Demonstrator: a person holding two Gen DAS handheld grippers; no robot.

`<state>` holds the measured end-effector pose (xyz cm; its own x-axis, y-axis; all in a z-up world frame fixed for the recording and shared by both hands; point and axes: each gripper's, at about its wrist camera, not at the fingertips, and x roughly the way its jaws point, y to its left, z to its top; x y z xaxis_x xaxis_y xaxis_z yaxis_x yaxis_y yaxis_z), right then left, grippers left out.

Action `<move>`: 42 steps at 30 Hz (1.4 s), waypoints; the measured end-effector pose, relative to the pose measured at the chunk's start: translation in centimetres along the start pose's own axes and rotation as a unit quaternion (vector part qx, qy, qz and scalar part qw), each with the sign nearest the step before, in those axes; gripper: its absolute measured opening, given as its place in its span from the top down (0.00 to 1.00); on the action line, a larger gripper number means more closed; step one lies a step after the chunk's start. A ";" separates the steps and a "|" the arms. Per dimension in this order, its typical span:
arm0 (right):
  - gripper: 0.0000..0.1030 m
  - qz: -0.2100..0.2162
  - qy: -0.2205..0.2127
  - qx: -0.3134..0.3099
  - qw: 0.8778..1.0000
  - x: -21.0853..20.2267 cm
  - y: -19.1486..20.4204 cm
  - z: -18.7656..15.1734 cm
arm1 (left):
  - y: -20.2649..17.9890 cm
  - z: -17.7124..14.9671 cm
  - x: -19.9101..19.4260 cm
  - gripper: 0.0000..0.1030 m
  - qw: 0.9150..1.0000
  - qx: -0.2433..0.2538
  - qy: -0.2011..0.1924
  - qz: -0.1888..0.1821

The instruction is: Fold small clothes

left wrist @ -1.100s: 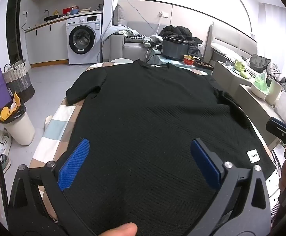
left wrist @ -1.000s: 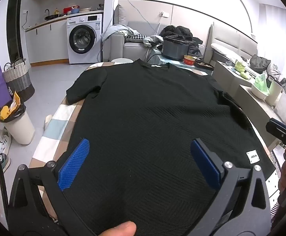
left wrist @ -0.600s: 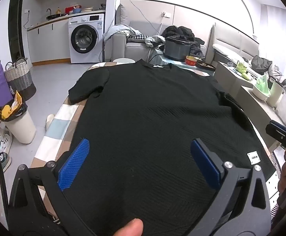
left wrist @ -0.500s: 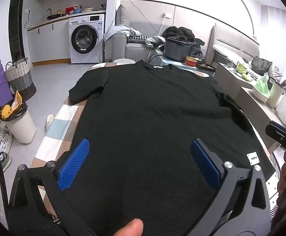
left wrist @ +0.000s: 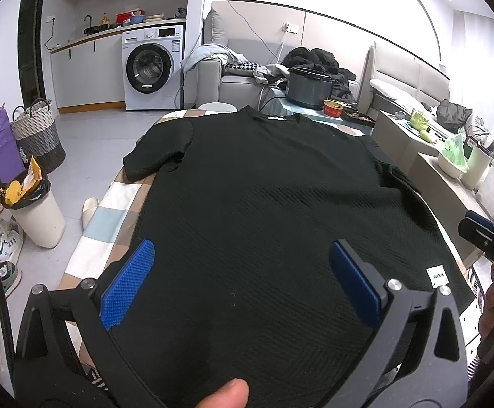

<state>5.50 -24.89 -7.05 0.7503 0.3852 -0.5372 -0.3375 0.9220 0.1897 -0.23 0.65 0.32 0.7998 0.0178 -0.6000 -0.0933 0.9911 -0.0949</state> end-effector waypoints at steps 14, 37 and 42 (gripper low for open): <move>0.00 -0.009 -0.002 0.002 1.000 -0.3 -0.3 -0.2 | 0.0 0.2 0.3 0.01 1.000 -0.005 0.006 0.000; 0.00 -0.007 0.005 0.006 1.000 0.3 -0.6 -0.4 | 0.6 -0.3 1.3 0.01 1.000 -0.009 0.006 0.009; 0.00 -0.011 0.005 0.007 1.000 0.2 -0.7 -0.5 | 0.8 -0.2 1.6 0.01 1.000 -0.012 0.008 0.011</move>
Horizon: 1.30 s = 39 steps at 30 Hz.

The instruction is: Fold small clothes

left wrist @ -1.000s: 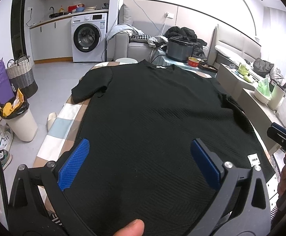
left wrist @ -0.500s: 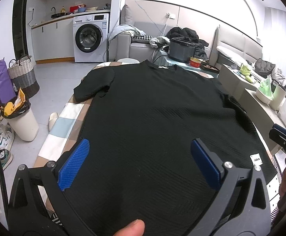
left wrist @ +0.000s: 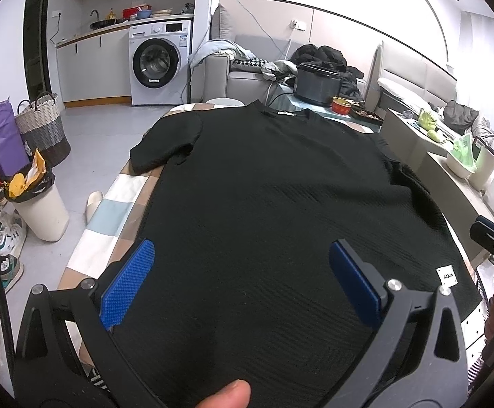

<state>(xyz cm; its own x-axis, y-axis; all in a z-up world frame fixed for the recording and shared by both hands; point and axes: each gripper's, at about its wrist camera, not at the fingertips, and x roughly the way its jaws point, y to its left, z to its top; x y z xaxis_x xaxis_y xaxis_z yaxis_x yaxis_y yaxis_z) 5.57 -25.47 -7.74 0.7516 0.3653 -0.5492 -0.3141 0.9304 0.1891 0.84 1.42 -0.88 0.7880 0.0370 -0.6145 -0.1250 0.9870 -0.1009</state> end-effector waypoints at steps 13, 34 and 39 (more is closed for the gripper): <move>0.00 -0.010 0.000 0.008 1.000 -0.4 -0.7 0.0 | 0.3 0.0 0.7 0.01 1.000 -0.002 0.001 0.006; 0.00 -0.075 0.028 0.083 0.993 2.6 -4.6 1.3 | 2.4 1.4 5.7 0.01 0.999 -0.023 0.027 0.010; 0.00 -0.074 0.023 0.136 0.988 3.8 -8.0 2.8 | 2.2 2.9 8.6 0.01 0.999 -0.024 0.035 -0.001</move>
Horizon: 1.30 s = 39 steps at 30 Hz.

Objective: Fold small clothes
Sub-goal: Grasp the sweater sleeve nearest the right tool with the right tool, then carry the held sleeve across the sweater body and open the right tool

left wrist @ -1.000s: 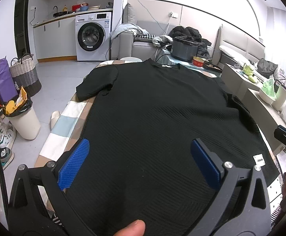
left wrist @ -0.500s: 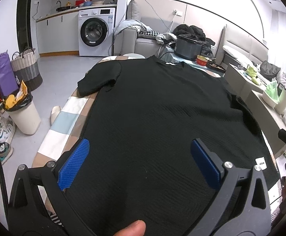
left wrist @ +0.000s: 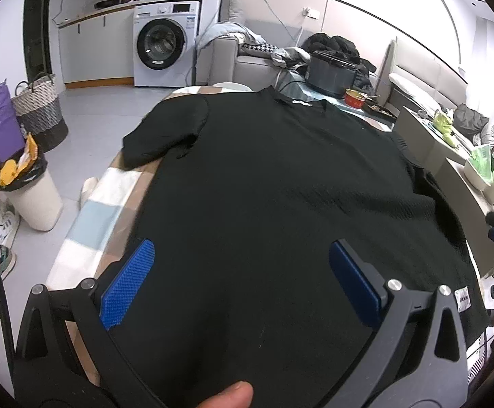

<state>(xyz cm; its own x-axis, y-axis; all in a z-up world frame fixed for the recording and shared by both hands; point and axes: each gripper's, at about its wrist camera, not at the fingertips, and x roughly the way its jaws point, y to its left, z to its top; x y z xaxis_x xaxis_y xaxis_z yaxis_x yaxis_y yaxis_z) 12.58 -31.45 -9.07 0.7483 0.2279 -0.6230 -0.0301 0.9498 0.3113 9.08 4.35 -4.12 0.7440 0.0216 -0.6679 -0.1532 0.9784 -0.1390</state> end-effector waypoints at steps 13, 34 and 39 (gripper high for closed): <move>0.13 0.038 0.046 0.214 0.975 8.6 -8.4 7.6 | -3.0 3.8 7.2 0.01 0.999 0.013 0.029 -0.036; 0.77 -0.049 0.054 0.383 0.921 19.2 -15.0 12.8 | -1.2 6.4 13.1 0.01 0.998 -0.004 0.041 -0.040; 0.95 -0.064 0.039 0.319 0.945 18.8 -14.2 14.0 | -1.2 6.3 13.1 0.01 0.998 -0.001 0.040 -0.041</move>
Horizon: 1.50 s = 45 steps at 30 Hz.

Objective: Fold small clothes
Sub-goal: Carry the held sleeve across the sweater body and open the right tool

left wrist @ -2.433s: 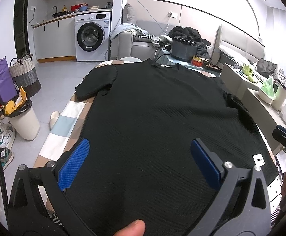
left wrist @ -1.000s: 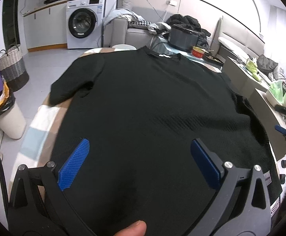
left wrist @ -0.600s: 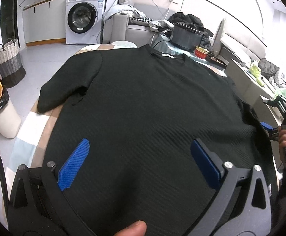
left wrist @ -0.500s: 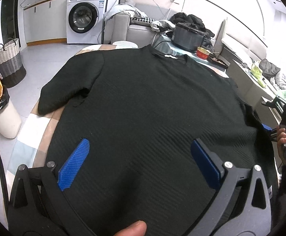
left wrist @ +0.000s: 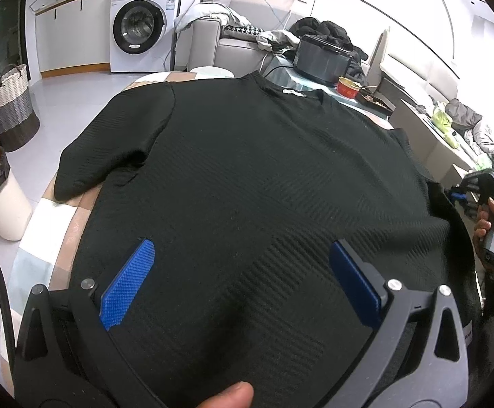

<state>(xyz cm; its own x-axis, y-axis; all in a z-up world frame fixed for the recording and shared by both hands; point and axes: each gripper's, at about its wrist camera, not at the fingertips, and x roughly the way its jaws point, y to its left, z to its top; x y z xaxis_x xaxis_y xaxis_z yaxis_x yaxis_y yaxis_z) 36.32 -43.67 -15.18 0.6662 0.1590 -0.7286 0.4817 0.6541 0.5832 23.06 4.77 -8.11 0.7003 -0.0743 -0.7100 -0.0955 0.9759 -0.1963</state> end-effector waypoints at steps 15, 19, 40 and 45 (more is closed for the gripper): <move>0.83 0.056 0.167 -0.590 0.788 1.0 13.6 -13.8 | -0.6 -1.1 -1.4 0.01 1.000 0.001 -0.005 0.007; 0.61 0.087 0.148 -0.505 0.846 1.0 12.1 -11.2 | -0.4 -1.2 -1.9 0.01 1.000 0.006 -0.008 0.012; 0.83 0.094 0.137 -0.091 0.982 7.7 7.9 -1.0 | 4.4 0.6 -2.4 0.01 0.998 -0.053 -0.019 0.041; 0.97 0.114 0.062 -0.210 0.969 4.7 13.5 -2.5 | 9.1 2.1 -2.6 0.01 0.990 -0.114 -0.032 0.076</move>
<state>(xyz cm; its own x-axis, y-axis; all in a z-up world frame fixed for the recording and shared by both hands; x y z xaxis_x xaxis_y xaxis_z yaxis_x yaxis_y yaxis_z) 44.58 -32.25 -11.59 0.6420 0.4055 -0.6508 0.0377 0.8310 0.5550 21.87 14.31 -6.60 0.7083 0.0912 -0.7000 -0.3557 0.9027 -0.2423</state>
